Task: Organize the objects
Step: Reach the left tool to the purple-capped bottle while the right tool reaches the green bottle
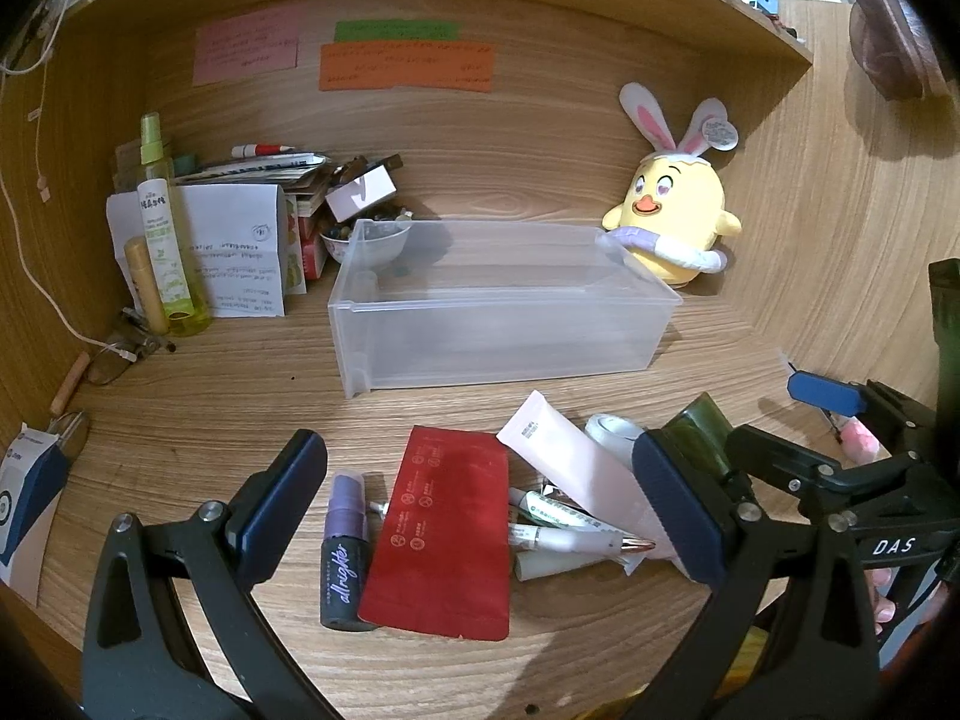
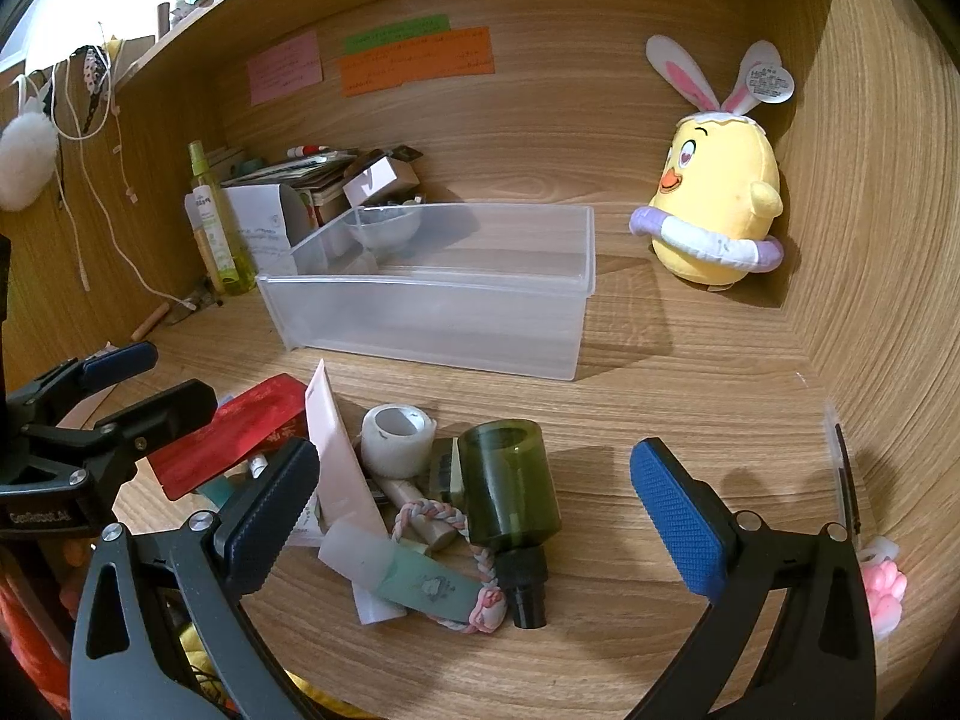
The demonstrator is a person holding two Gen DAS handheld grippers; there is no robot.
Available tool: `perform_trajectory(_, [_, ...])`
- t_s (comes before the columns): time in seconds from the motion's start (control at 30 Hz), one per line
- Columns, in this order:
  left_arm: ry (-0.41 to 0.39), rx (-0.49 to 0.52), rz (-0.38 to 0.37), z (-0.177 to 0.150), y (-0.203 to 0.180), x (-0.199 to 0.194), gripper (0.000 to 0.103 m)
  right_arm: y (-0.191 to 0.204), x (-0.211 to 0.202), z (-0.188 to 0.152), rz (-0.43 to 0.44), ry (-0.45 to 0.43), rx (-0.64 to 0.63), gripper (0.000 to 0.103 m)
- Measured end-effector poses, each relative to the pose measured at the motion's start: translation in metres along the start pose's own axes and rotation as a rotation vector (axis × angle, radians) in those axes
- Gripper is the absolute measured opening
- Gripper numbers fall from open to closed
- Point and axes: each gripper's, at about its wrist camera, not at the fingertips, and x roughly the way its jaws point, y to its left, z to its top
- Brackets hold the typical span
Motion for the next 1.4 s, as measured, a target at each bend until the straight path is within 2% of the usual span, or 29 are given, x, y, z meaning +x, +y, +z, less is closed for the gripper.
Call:
perform_trajectory(0.03, [0.000, 0.000, 0.000, 0.000, 0.000, 0.000, 0.103, 0.007, -0.003, -0.003, 0.008, -0.039, 0.004, 0.103])
perform_trajectory(0.6, [0.014, -0.024, -0.031, -0.002, 0.011, -0.002, 0.103, 0.011, -0.003, -0.001, 0.032, -0.068, 0.009, 0.103])
perform_trajectory(0.7, [0.013, -0.045, -0.029, -0.002, 0.024, -0.004, 0.103, 0.009, 0.000, 0.000, 0.000, -0.041, -0.016, 0.103])
perform_trajectory(0.83, [0.011, -0.077, 0.018, -0.002, 0.045, -0.007, 0.103, 0.002, 0.003, 0.002, -0.045, -0.036, -0.029, 0.103])
perform_trajectory(0.87, [0.014, -0.085, 0.028, -0.003, 0.050, -0.007, 0.100, -0.001, 0.003, 0.003, -0.052, -0.040, -0.031, 0.103])
perform_trajectory(0.93, [0.035, -0.103, 0.048, -0.005, 0.062, -0.005, 0.086, -0.007, 0.005, 0.003, -0.066, -0.037, -0.031, 0.102])
perform_trajectory(1.0, [0.059, -0.122, 0.057, -0.007, 0.072, -0.001, 0.084, -0.012, 0.007, 0.002, -0.072, -0.034, -0.026, 0.102])
perform_trajectory(1.2, [0.139, -0.146, 0.091, -0.022, 0.088, 0.014, 0.075, -0.024, 0.021, -0.004, -0.041, 0.023, 0.025, 0.081])
perform_trajectory(1.4, [0.206, -0.144, 0.109, -0.037, 0.090, 0.028, 0.075, -0.031, 0.035, -0.011, -0.002, 0.073, 0.056, 0.067])
